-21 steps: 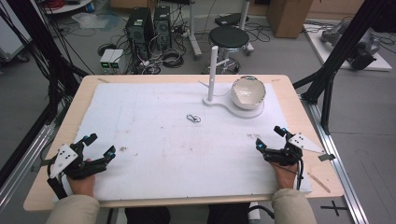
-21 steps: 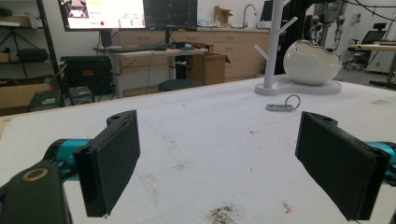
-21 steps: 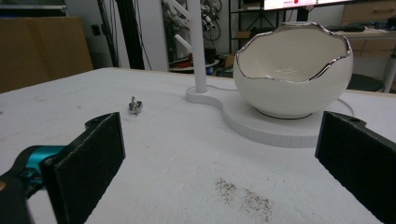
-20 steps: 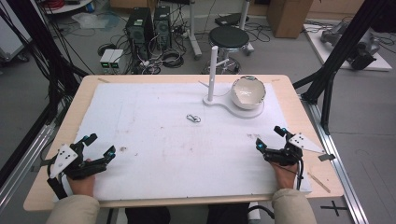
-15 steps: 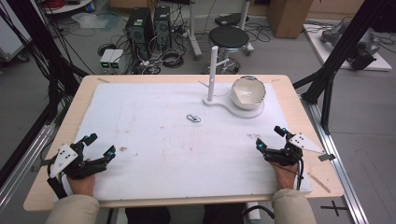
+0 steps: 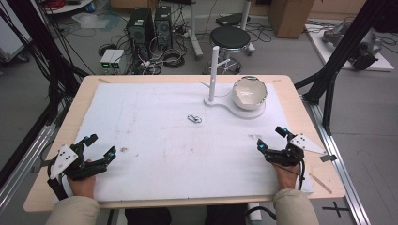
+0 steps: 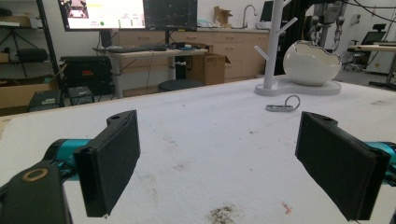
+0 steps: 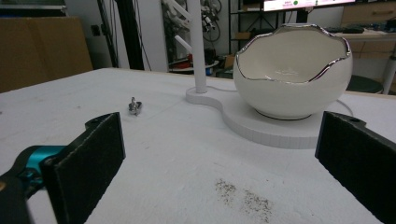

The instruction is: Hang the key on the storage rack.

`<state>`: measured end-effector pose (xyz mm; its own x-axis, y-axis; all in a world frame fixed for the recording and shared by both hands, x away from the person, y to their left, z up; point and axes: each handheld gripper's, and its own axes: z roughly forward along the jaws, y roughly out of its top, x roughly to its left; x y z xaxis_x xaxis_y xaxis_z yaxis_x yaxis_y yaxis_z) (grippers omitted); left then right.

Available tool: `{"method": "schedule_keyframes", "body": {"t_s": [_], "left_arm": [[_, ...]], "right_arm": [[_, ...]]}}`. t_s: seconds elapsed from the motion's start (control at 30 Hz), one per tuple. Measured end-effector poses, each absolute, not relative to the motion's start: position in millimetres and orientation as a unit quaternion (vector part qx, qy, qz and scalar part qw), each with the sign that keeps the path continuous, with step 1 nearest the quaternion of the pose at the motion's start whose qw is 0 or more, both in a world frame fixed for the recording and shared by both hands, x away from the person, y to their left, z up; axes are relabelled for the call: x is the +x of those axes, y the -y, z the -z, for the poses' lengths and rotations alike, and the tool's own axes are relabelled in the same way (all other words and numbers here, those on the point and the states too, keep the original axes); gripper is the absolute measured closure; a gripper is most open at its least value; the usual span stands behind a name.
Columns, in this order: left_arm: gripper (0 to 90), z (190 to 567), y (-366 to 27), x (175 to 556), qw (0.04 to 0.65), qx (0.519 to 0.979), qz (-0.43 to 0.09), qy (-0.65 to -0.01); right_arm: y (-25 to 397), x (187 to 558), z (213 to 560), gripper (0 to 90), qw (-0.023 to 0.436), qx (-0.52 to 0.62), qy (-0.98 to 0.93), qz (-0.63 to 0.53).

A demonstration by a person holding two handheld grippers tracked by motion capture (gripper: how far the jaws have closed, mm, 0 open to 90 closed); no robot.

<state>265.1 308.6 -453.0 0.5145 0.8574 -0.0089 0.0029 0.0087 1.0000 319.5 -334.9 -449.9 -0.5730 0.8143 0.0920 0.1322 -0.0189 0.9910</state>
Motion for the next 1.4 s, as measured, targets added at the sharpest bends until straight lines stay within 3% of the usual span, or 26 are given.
{"method": "schedule_keyframes", "body": {"t_s": [0.2,0.47,0.73,1.4], "left_arm": [[14.4,453.1,-308.8,265.0,0.618,0.613,-0.346,-0.350],[14.4,453.1,-308.7,264.5,0.619,0.612,-0.347,-0.348],[14.4,453.1,-308.6,264.5,0.619,0.613,-0.347,-0.348],[14.4,453.1,-308.5,264.6,0.620,0.611,-0.346,-0.349]], "right_arm": [[329.9,324.2,441.3,0.6,0.271,0.368,-0.662,-0.594],[311.0,342.2,404.9,0.5,0.261,0.353,-0.688,-0.579],[261.3,380.8,363.2,0.5,0.209,0.293,-0.749,-0.556],[165.7,448.7,367.6,0.5,0.144,0.247,-0.841,-0.460]]}}
